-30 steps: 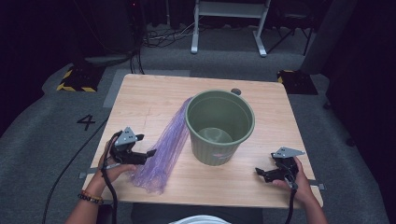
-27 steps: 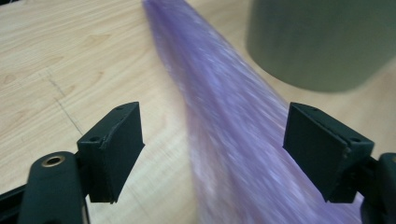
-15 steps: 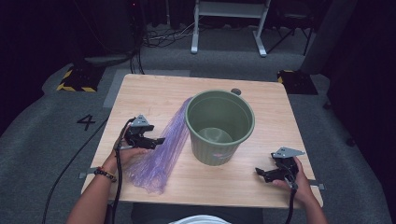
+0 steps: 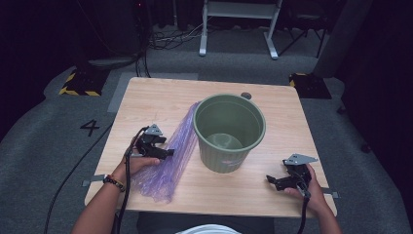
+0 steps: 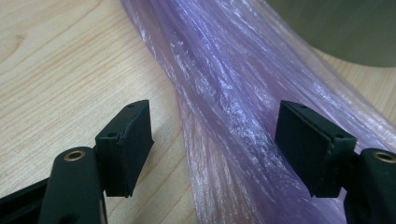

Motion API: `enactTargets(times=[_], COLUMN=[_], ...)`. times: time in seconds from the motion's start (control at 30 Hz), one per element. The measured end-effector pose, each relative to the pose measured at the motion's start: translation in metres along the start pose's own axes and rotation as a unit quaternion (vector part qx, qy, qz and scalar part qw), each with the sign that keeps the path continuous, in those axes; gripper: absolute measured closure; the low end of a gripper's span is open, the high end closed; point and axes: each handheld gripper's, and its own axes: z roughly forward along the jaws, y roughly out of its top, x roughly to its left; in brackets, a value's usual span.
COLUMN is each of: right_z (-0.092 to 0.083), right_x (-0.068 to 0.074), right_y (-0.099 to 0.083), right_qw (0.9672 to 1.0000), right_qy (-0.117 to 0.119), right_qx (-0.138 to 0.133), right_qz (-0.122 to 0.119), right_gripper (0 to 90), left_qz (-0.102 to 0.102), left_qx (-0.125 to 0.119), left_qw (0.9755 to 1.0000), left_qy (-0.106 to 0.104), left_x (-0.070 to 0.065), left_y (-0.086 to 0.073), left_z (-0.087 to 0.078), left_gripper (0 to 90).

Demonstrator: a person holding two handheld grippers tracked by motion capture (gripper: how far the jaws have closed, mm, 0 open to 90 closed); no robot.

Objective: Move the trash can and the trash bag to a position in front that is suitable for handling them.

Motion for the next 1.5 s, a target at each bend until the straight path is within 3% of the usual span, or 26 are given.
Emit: enactTargets(times=[0.13,0.2,0.3,0.47,0.53,0.63,0.67,0.73,0.77,0.8,0.87,1.0,1.03,1.07,1.1,1.13,1.17,1.2,1.27,1.3,1.37,1.43,1.5], right_z=[0.000,0.000,0.000,0.000,0.000,0.000,-0.001,-0.003,-0.003,-0.004,-0.006,-0.011,-0.011,-0.011,-0.011,-0.007,-0.007,-0.001,0.006,0.009,0.015,0.020,0.025], right_x=[0.000,0.000,0.000,0.000,0.000,0.000,0.001,0.001,0.001,0.004,0.010,0.032,0.032,0.045,0.045,0.059,0.059,0.073,0.084,0.089,0.095,0.094,0.094], right_y=[0.000,0.000,0.000,0.000,0.000,0.000,0.000,-0.001,-0.001,0.000,0.004,0.024,0.024,0.034,0.034,0.043,0.043,0.051,0.058,0.062,0.068,0.072,0.075], right_qw=[1.0000,1.0000,1.0000,1.0000,1.0000,1.0000,1.0000,0.9998,0.9998,0.9993,0.9986,0.9944,0.9944,0.9916,0.9916,0.9900,0.9900,0.9881,0.9866,0.9867,0.9871,0.9881,0.9881], right_qy=[0.000,0.000,0.000,0.000,0.000,0.000,0.000,0.004,0.004,0.021,0.019,0.032,0.032,0.038,0.038,0.043,0.043,0.050,0.052,0.047,0.014,0.002,0.004], right_qx=[0.000,0.000,0.000,0.000,0.000,0.000,-0.003,-0.018,-0.018,-0.032,-0.049,-0.098,-0.098,-0.118,-0.118,-0.128,-0.128,-0.137,-0.147,-0.148,-0.153,-0.151,-0.152], right_qz=[0.000,0.000,0.000,0.000,0.000,0.000,-0.004,-0.010,-0.010,-0.004,-0.009,-0.024,-0.024,-0.036,-0.036,-0.041,-0.041,-0.048,-0.047,-0.049,-0.045,-0.031,-0.026], right_gripper=[1.1,1.1,1.1,1.1,1.1,1.5,5.7,21.2,21.2,16.8,17.6,16.6,16.6,16.6,16.6,15.5,15.5,15.4,15.5,14.6,14.3,13.5,13.9], left_qz=[0.008,0.014,0.004,-0.007,0.000,0.005,0.008,0.016,0.016,0.013,0.009,0.028,0.028,0.035,0.035,0.045,0.045,0.045,0.043,0.041,0.048,0.051,0.052], left_qx=[0.002,0.002,0.008,0.019,0.037,0.039,0.032,0.025,0.025,0.016,0.014,0.044,0.044,0.046,0.046,0.047,0.047,0.044,0.037,0.033,0.027,0.022,0.018], left_qw=[1.0000,0.9998,0.9998,0.9998,0.9993,0.9992,0.9994,0.9996,0.9996,0.9998,0.9998,0.9982,0.9982,0.9972,0.9972,0.9967,0.9967,0.9969,0.9974,0.9977,0.9978,0.9979,0.9979], left_qy=[0.003,0.015,0.016,-0.002,-0.005,-0.006,0.003,-0.001,-0.001,-0.001,-0.011,-0.029,-0.029,-0.046,-0.046,-0.048,-0.048,-0.047,-0.044,-0.042,-0.036,-0.034,-0.032], left_x=[-0.002,-0.005,-0.011,-0.021,-0.027,-0.028,-0.027,-0.025,-0.025,-0.023,-0.022,-0.026,-0.026,-0.027,-0.027,-0.029,-0.029,-0.029,-0.031,-0.032,-0.035,-0.037,-0.039], left_y=[0.000,-0.001,-0.001,-0.004,-0.006,-0.008,-0.010,-0.012,-0.012,-0.015,-0.017,-0.022,-0.022,-0.023,-0.023,-0.023,-0.023,-0.023,-0.023,-0.024,-0.024,-0.024,-0.023], left_z=[0.000,0.000,-0.002,-0.006,-0.012,-0.018,-0.027,-0.037,-0.037,-0.044,-0.047,-0.035,-0.035,-0.031,-0.031,-0.031,-0.031,-0.030,-0.029,-0.028,-0.026,-0.024,-0.022], left_gripper=[29.6,33.2,34.2,30.9,30.2,29.0,29.0,29.5,29.5,29.7,31.9,38.8,43.6,43.9,45.0,46.4,46.8,47.1,47.2,47.2,47.0,46.1,45.0])
